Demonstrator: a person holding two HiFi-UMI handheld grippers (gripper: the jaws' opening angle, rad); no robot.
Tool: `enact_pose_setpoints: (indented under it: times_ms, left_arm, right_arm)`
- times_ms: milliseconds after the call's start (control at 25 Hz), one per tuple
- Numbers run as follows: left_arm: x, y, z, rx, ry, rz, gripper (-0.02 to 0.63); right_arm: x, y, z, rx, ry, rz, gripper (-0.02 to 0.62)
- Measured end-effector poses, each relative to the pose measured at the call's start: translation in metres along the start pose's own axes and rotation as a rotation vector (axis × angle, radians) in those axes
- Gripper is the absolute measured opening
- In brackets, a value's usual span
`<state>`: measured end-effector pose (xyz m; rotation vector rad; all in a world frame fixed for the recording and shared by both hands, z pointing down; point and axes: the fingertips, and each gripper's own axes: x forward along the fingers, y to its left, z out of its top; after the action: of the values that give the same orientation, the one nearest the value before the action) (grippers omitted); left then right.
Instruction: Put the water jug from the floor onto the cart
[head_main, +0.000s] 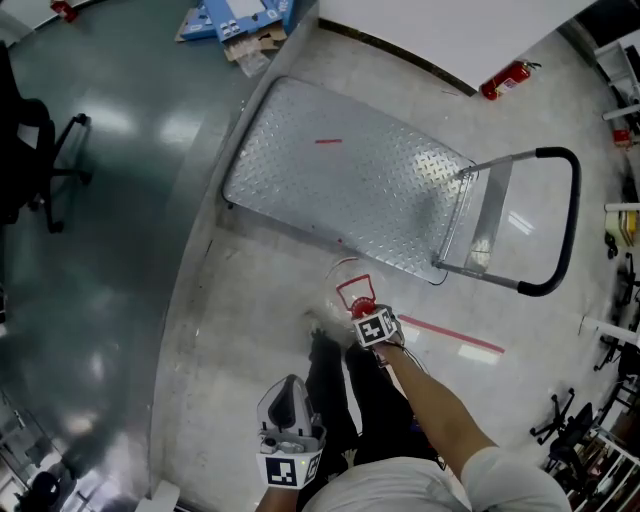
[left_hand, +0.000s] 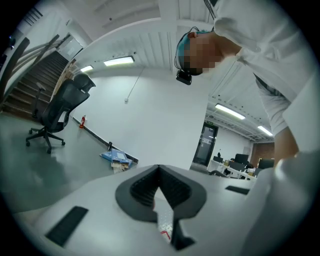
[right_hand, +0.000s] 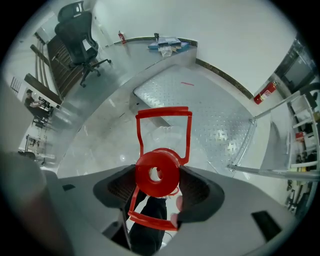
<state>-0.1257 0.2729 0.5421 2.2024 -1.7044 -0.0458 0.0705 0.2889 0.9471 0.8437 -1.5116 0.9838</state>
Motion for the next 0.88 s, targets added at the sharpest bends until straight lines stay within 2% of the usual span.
enact_pose_setpoints:
  times_ms: [200,360,480,680,760,880]
  left_arm:
    - [0.004,0.003,0.051,0.002,-0.086,-0.020,0.003]
    - [0.034,0.008,0.099,0.008,-0.187,-0.079,0.003]
    - [0.049,0.003,0.130,0.023,-0.225,-0.111,0.003]
    - [0.089,0.000,0.160,0.042,-0.261,-0.128,0.003]
    - [0.115,0.004,0.165,0.056,-0.254,-0.099,0.003]
    - [0.158,0.010,0.169,0.075,-0.235,-0.045,0.003]
  right_arm:
    - [-0.084,-0.004,0.016,0.041,-0.008,0.038,0.279]
    - [-0.153,-0.015,0.077,0.028,-0.077,0.037,0.279]
    - [-0.193,-0.011,0.105,-0.014,-0.116,0.037,0.278]
    - [-0.218,-0.030,0.167,-0.071,-0.180,0.015,0.278]
    - [-0.220,-0.046,0.202,-0.089,-0.202,-0.005,0.278]
    - [-0.217,-0.060,0.249,-0.109,-0.210,0.019,0.277]
